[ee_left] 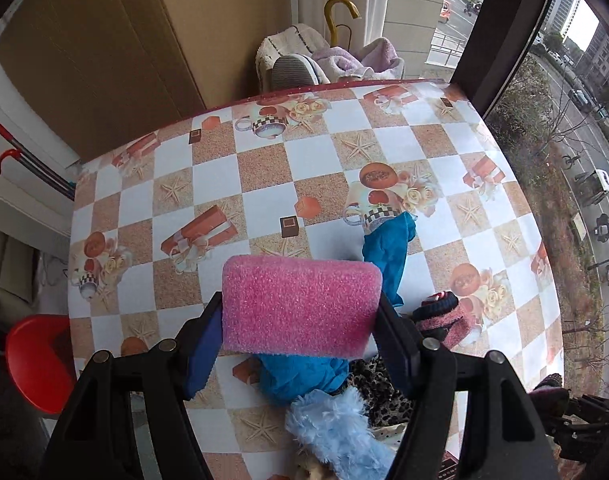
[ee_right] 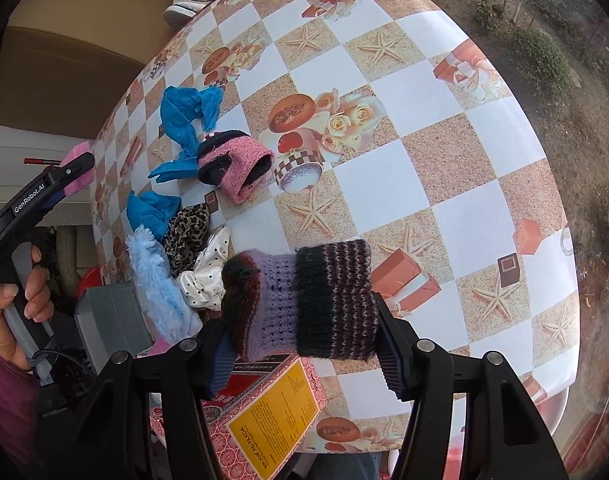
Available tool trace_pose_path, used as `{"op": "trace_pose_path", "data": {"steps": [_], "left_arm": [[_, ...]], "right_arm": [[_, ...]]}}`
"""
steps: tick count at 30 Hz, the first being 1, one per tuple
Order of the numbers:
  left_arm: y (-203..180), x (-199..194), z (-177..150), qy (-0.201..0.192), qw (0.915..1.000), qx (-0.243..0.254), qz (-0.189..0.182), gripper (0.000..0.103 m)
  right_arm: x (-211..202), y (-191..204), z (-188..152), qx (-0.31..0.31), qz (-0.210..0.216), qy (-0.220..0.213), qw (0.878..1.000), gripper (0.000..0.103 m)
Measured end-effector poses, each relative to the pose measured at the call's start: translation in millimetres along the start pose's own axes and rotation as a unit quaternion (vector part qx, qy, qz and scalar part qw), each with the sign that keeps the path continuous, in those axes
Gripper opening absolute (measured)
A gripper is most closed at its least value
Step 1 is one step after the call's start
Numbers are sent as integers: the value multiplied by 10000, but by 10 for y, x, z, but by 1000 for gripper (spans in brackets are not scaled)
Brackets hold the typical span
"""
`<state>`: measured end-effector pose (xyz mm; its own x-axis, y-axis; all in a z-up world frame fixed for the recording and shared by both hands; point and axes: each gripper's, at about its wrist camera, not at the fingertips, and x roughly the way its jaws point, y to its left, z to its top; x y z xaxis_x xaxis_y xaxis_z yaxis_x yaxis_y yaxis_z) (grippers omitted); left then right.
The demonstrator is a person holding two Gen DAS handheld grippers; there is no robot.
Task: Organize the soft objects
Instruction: 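Lift and carry the sponge with left while right carries the knit cuff to the white box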
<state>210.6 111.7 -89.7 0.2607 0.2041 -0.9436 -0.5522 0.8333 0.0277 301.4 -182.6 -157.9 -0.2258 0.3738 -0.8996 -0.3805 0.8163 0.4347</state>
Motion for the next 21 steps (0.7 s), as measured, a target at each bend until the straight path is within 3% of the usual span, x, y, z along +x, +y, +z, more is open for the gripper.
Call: {"op": "trace_pose_path", "data": {"steps": [9, 13, 21], "left_arm": [[-168, -727, -948, 59, 9996, 246, -132, 73], [-269, -938, -1345, 64, 9980, 607, -165, 73], [-227, -1221, -1819, -41, 9923, 1124, -509, 73]], "right_arm": [[-436, -34, -303, -119, -133, -390, 9991, 61], [-543, -75, -500, 30, -240, -440, 9987, 61], [-850, 142, -964, 384, -252, -959, 9943, 61]]}}
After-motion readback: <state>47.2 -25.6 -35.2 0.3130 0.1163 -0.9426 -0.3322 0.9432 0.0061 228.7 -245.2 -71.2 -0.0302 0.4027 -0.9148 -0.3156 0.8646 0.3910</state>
